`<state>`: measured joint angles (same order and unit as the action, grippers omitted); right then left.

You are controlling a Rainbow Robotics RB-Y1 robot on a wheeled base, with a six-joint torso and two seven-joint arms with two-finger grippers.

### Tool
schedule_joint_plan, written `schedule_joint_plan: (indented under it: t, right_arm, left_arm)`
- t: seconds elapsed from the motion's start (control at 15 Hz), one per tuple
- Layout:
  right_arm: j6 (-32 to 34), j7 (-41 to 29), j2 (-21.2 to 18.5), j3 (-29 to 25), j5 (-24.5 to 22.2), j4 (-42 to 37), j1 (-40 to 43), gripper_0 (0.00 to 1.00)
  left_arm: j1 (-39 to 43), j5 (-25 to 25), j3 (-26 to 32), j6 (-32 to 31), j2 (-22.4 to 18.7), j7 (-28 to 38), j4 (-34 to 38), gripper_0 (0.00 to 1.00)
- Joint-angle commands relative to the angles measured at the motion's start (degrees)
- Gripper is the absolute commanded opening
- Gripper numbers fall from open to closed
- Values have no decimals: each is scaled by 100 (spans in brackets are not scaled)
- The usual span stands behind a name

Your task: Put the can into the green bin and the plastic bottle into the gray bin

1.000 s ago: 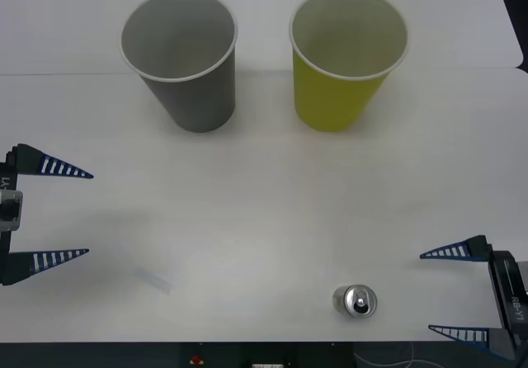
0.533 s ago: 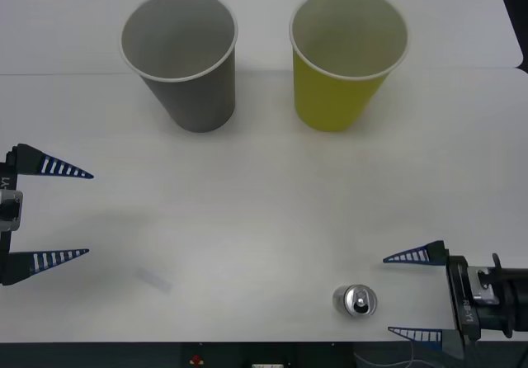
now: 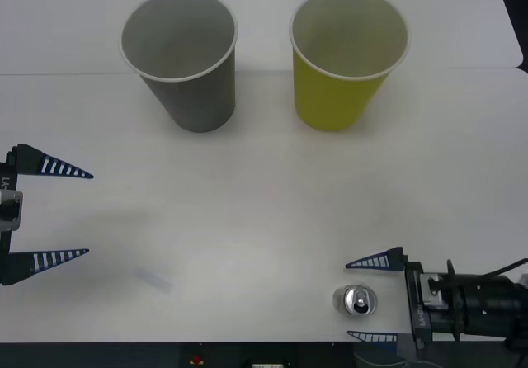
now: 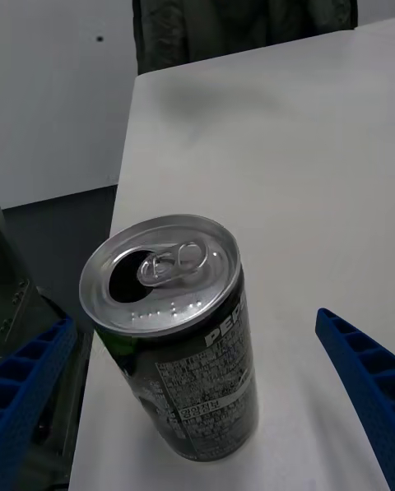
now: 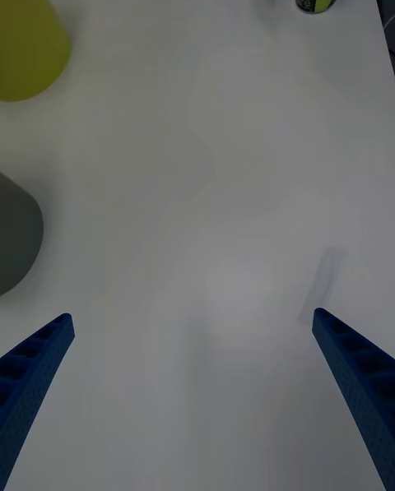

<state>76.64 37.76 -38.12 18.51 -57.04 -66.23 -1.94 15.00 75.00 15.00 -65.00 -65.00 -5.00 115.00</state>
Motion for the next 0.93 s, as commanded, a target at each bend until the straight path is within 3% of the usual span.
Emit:
schedule_joint_plan:
  t: [0.07, 0.2, 0.27, 0.33, 0.4, 0.47, 0.93]
  right_arm:
    - [-35, 38, 121, 12, -79, -3, -26, 100]
    - [-35, 65, 121, 12, -79, -3, -17, 100]
    - [-35, 91, 121, 3, -79, -3, -17, 92]
    - [-35, 109, 112, 3, -79, 5, -17, 37]
    - [-35, 109, 121, 3, -79, -3, -17, 9]
    - [-35, 126, 121, 3, -79, -3, -17, 0]
    - [18, 135, 103, 12, -35, -3, -17, 0]
  left_arm:
    - [0, 0, 0, 0, 0, 0, 0, 100]
    - [0, 0, 0, 0, 0, 0, 0, 100]
    - [0, 0, 0, 0, 0, 0, 0, 100]
    - [0, 0, 0, 0, 0, 0, 0, 100]
    - [0, 0, 0, 0, 0, 0, 0, 100]
    - [0, 0, 0, 0, 0, 0, 0, 100]
    - [0, 0, 0, 0, 0, 0, 0, 100]
